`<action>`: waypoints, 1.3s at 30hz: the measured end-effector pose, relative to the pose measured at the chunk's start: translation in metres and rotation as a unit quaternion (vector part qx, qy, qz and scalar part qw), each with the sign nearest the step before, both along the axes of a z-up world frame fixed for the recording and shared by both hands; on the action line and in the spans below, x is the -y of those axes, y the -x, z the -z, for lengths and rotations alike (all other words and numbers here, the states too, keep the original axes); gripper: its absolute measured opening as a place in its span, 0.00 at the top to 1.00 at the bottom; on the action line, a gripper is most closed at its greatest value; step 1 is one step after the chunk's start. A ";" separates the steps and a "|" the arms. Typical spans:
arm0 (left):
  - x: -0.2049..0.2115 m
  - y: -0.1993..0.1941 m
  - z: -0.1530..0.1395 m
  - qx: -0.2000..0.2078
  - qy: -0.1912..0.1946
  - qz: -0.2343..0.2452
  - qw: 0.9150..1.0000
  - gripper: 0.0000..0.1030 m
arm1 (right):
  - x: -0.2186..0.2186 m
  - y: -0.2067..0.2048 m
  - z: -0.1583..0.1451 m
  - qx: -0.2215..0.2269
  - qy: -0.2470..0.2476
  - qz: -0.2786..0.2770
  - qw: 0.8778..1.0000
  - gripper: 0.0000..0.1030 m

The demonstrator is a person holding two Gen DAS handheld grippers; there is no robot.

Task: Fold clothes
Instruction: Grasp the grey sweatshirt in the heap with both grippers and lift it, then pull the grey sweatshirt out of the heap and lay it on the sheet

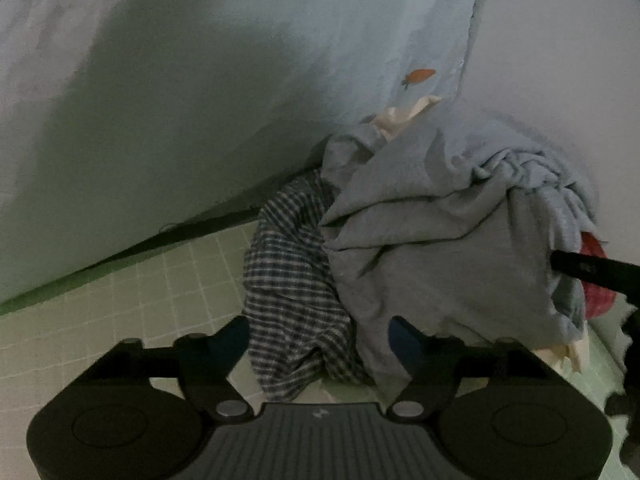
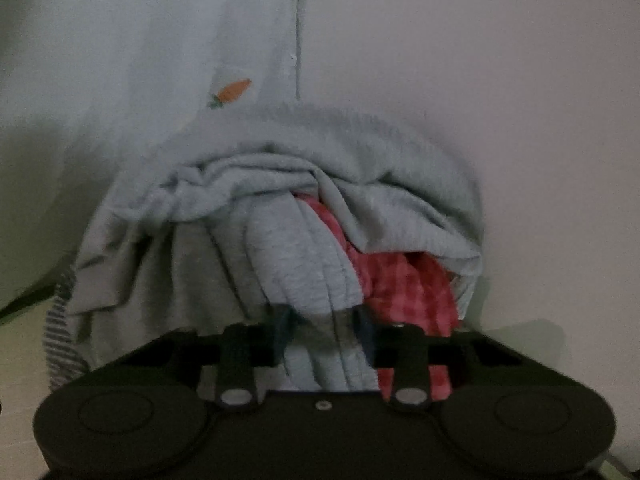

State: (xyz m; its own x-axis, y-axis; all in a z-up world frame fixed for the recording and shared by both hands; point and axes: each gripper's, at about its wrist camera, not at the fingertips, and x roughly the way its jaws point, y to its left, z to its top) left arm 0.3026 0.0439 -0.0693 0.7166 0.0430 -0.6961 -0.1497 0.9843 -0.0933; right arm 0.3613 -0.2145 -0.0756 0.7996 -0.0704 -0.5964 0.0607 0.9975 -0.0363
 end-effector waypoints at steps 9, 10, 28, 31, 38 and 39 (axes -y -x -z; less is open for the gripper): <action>-0.005 0.019 0.000 -0.012 0.011 -0.016 1.000 0.32 | -0.006 0.027 -0.009 -0.001 -0.105 -0.063 0.992 0.94; -0.007 0.027 -0.004 -0.008 0.013 -0.022 1.000 0.32 | -0.007 0.032 -0.013 0.004 -0.119 -0.071 0.990 0.94; -0.069 0.229 -0.050 0.005 0.031 -0.187 0.982 0.32 | -0.117 0.177 -0.095 -0.023 -0.272 -0.298 0.915 0.96; -0.090 0.269 -0.052 0.001 0.029 -0.223 0.974 0.32 | -0.160 0.214 -0.091 -0.055 -0.292 -0.349 0.889 0.96; -0.148 0.374 -0.061 -0.007 0.023 -0.320 0.947 0.32 | -0.251 0.285 -0.081 -0.122 -0.330 -0.439 0.827 0.97; -0.154 0.388 -0.063 -0.006 0.020 -0.332 0.943 0.32 | -0.264 0.292 -0.080 -0.129 -0.335 -0.449 0.818 0.97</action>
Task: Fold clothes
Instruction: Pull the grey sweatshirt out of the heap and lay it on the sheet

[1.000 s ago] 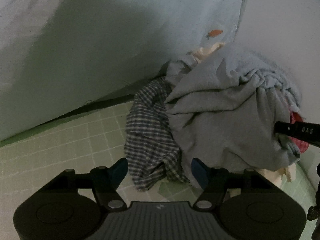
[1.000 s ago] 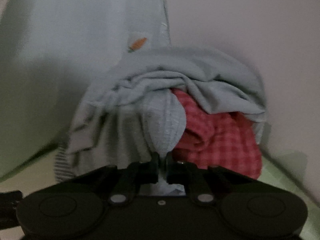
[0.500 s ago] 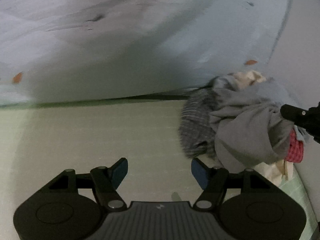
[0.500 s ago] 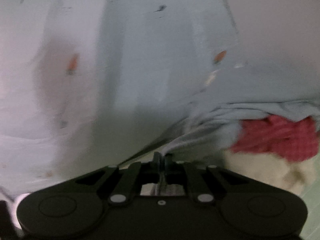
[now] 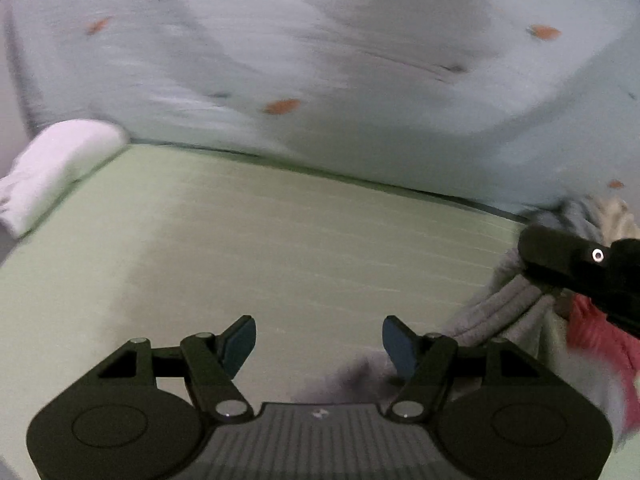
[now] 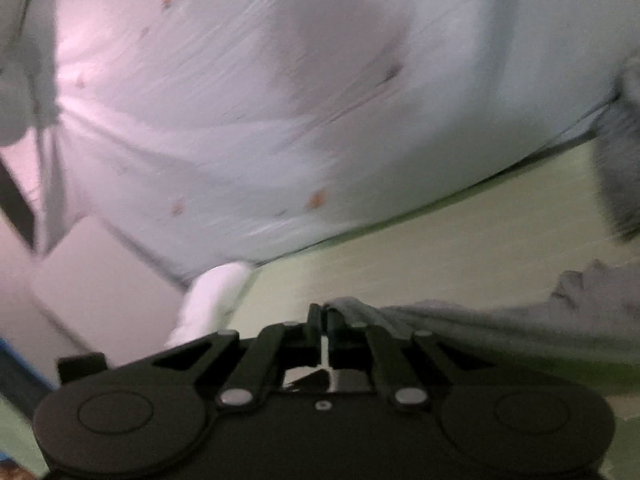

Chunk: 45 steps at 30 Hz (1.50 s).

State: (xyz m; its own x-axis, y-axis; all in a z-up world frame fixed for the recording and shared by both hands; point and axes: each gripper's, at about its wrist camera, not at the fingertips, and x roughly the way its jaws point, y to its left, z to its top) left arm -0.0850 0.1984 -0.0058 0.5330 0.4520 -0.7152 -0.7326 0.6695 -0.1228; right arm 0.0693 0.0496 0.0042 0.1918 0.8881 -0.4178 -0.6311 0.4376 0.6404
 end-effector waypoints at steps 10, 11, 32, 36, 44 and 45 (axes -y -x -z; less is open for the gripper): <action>-0.056 0.108 -0.001 -0.010 -0.003 -0.081 0.997 0.30 | -0.088 0.071 0.010 -0.035 -0.017 -0.086 0.996 0.91; -0.058 0.112 0.000 -0.010 -0.001 -0.084 0.996 0.30 | -0.086 0.071 0.015 -0.035 -0.004 -0.078 0.996 0.89; -0.028 -0.022 0.066 -0.066 0.026 0.057 0.996 0.20 | 0.051 -0.057 0.098 -0.005 0.213 0.155 0.965 0.61; -0.035 -0.039 0.096 -0.111 0.040 0.039 0.992 0.20 | 0.054 -0.090 0.144 -0.027 0.259 0.153 0.953 0.61; -0.037 -0.053 0.128 -0.171 0.045 0.012 0.984 0.16 | 0.083 -0.133 0.186 -0.048 0.272 0.179 0.944 0.73; -0.039 -0.054 0.129 -0.172 0.048 0.010 0.984 0.15 | 0.089 -0.136 0.186 -0.050 0.266 0.181 0.945 0.78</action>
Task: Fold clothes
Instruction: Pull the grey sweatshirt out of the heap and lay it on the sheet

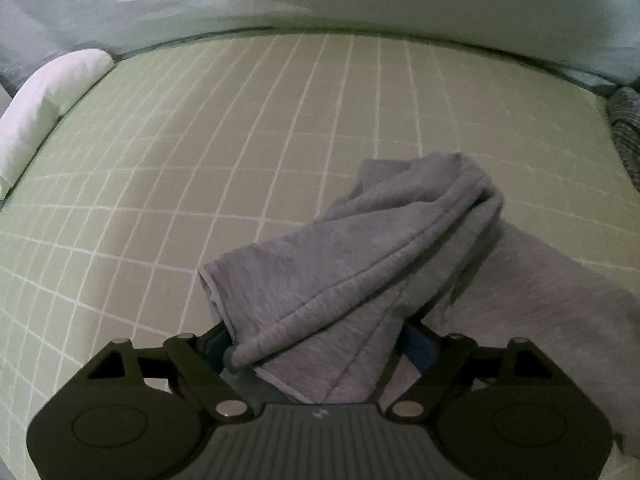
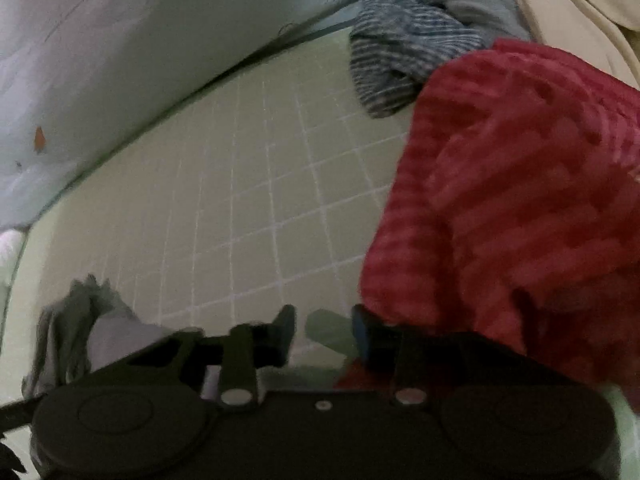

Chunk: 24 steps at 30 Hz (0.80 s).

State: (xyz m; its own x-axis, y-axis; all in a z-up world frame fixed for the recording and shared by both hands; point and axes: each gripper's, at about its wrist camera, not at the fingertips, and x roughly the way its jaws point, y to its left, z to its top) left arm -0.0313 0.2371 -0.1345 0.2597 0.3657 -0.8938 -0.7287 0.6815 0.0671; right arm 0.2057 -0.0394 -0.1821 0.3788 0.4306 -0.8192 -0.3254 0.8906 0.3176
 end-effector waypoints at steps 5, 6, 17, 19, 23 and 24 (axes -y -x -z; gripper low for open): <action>-0.009 -0.001 0.003 -0.006 0.013 -0.007 1.000 0.13 | 0.041 -0.021 -0.004 0.010 0.011 0.064 0.998 0.91; -0.011 -0.001 0.004 -0.006 0.015 -0.007 1.000 0.12 | 0.052 -0.027 -0.004 0.013 0.017 0.083 0.996 0.91; -0.029 0.000 0.017 0.010 0.038 -0.019 0.999 0.09 | 0.105 -0.031 -0.024 0.007 0.196 0.176 0.965 0.64; -0.031 0.001 0.019 0.013 0.038 -0.019 0.999 0.09 | 0.082 -0.008 -0.030 0.003 0.167 0.129 0.977 0.46; -0.029 0.008 0.018 0.029 0.040 -0.019 0.999 0.16 | 0.039 0.023 -0.040 -0.013 0.079 0.082 0.993 0.38; -0.027 0.010 0.016 0.034 0.041 -0.018 0.998 0.20 | 0.030 0.031 -0.043 -0.017 0.052 0.073 0.996 0.33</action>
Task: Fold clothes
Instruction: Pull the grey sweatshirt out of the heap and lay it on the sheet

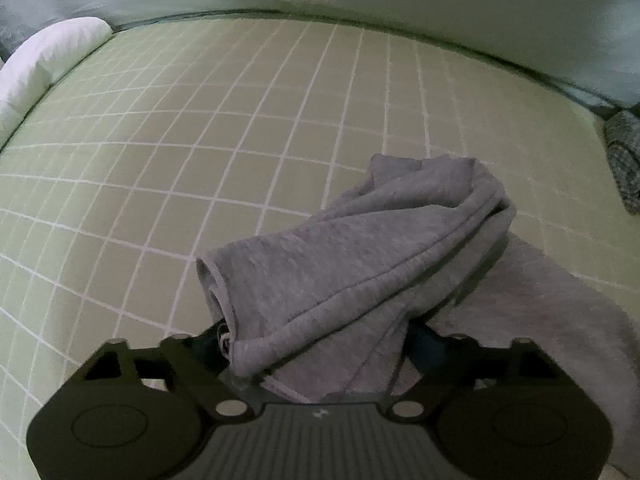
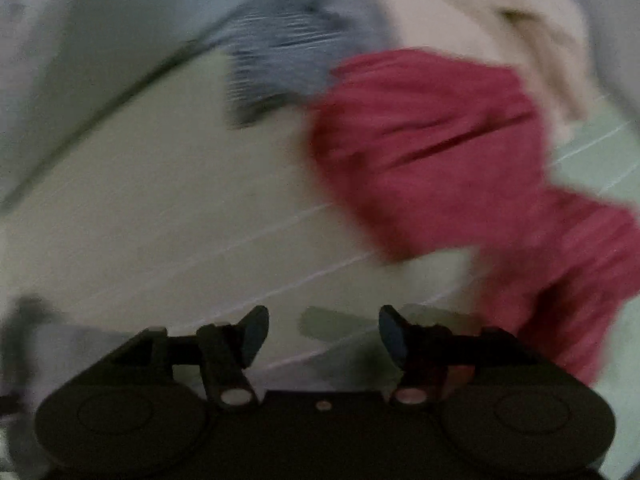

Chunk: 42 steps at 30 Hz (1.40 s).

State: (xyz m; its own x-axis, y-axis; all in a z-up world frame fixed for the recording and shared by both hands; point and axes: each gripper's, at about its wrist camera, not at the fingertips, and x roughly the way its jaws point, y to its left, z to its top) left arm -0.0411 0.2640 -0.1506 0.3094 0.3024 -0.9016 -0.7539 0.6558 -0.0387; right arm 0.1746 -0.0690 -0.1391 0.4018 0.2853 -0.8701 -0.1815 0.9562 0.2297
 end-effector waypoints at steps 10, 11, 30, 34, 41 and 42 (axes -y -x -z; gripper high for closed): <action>-0.013 0.032 -0.009 0.056 0.016 -0.024 0.998 0.63 | -0.065 0.045 -0.014 -0.007 -0.054 -0.145 0.988 0.27; -0.017 0.036 -0.010 0.062 0.019 -0.029 0.997 0.64 | -0.070 0.049 -0.012 -0.005 -0.039 -0.153 0.987 0.41; -0.106 0.097 -0.181 0.290 -0.145 -0.093 0.941 0.62 | -0.144 0.052 -0.211 0.306 -0.255 -0.168 0.902 0.92; -0.125 0.111 -0.133 0.218 -0.091 -0.154 0.959 0.55 | -0.148 0.065 -0.182 0.247 -0.219 -0.182 0.926 0.86; -0.136 0.153 -0.067 0.131 -0.006 -0.245 0.961 0.53 | -0.142 0.079 -0.077 0.102 -0.066 -0.146 0.982 0.73; -0.141 0.153 -0.068 0.130 -0.008 -0.242 0.962 0.52 | -0.138 0.080 -0.071 0.091 -0.061 -0.139 0.984 0.70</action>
State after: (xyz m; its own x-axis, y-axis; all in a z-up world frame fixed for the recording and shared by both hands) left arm -0.1940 0.4052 -0.0822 0.3433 0.4810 -0.8067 -0.9371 0.2335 -0.2596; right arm 0.0949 0.0694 -0.0678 0.4393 0.5045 -0.7433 -0.4812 0.8308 0.2795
